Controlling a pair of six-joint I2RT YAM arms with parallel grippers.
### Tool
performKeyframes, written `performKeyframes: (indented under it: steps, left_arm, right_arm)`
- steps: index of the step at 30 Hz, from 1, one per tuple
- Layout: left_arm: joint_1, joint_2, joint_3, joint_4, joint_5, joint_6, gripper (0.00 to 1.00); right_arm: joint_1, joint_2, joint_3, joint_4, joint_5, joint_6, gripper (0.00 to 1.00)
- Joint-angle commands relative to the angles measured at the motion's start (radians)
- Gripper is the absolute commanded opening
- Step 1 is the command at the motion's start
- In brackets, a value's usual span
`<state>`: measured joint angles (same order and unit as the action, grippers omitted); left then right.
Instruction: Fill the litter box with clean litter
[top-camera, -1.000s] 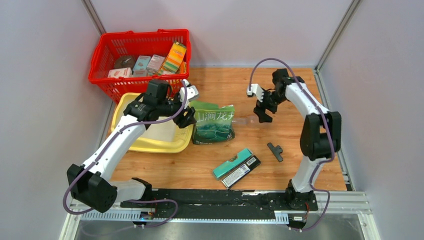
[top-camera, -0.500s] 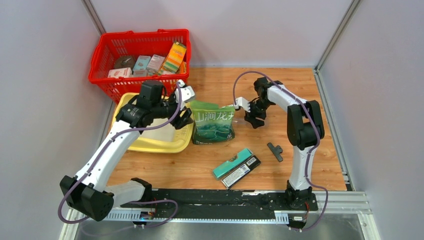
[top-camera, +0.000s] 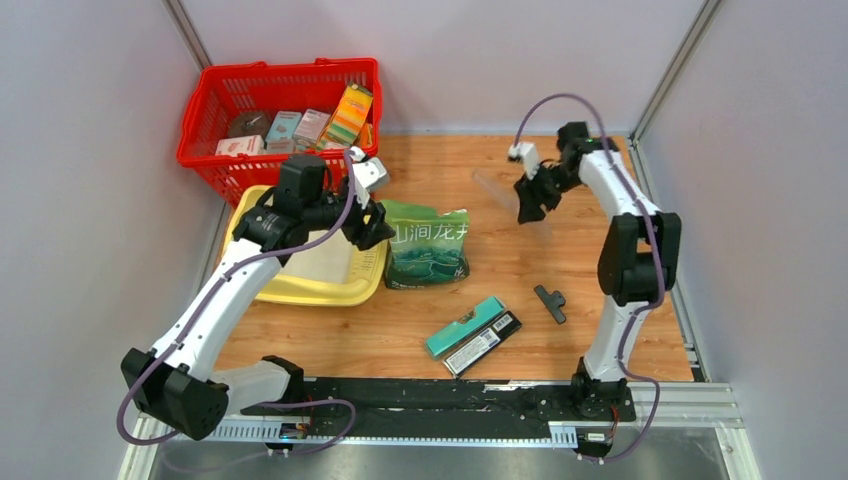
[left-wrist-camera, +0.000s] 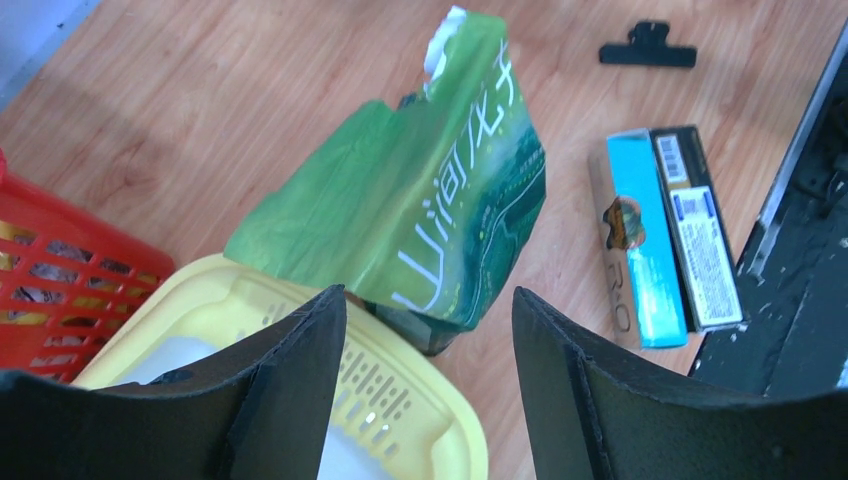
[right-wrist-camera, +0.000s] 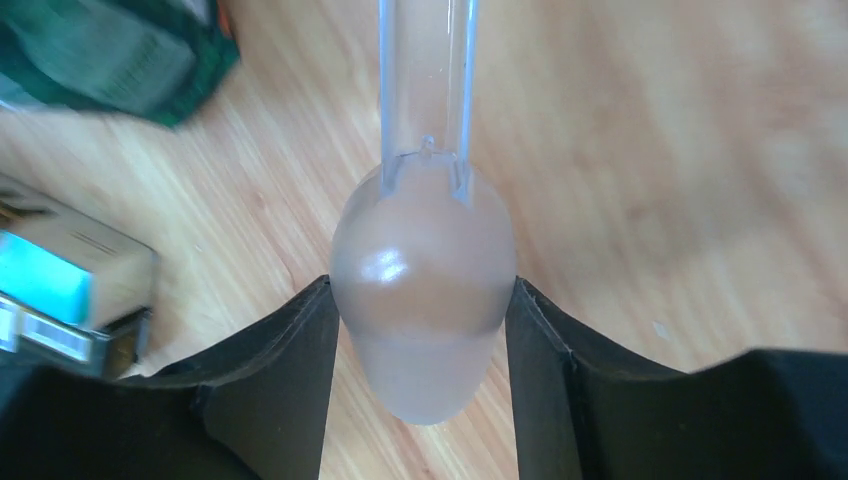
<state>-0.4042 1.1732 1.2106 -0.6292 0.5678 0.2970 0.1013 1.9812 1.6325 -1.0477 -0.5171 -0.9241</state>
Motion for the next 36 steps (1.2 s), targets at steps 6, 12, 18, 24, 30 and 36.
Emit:
performKeyframes:
  steps: [6,12,18,24,30,36]
  left_arm:
    - [-0.059,0.066,0.105,0.302,0.043,-0.281,0.66]
    - [-0.117,0.105,0.138,0.485,-0.032,-0.341,0.65]
    - [-0.119,0.066,0.118,0.583,0.038,-0.409,0.69]
    - [-0.120,0.068,0.101,0.602,-0.068,-0.466,0.73]
    - [-0.117,0.059,0.069,0.625,0.012,-0.423,0.74]
    - [-0.113,-0.058,-0.039,0.592,0.116,-0.217,0.75]
  right_arm:
    - [-0.019,-0.280,0.236,-0.057,-0.685,0.528,0.22]
    - [0.106,-0.277,0.268,-0.030,-0.761,0.597,0.23]
    - [0.138,-0.257,0.262,-0.049,-0.744,0.605,0.23]
    - [0.208,-0.277,0.268,-0.068,-0.629,0.510,0.23]
    - [0.219,-0.275,0.276,0.053,-0.649,0.677,0.22]
    - [0.207,-0.266,0.345,0.107,-0.771,0.818,0.23]
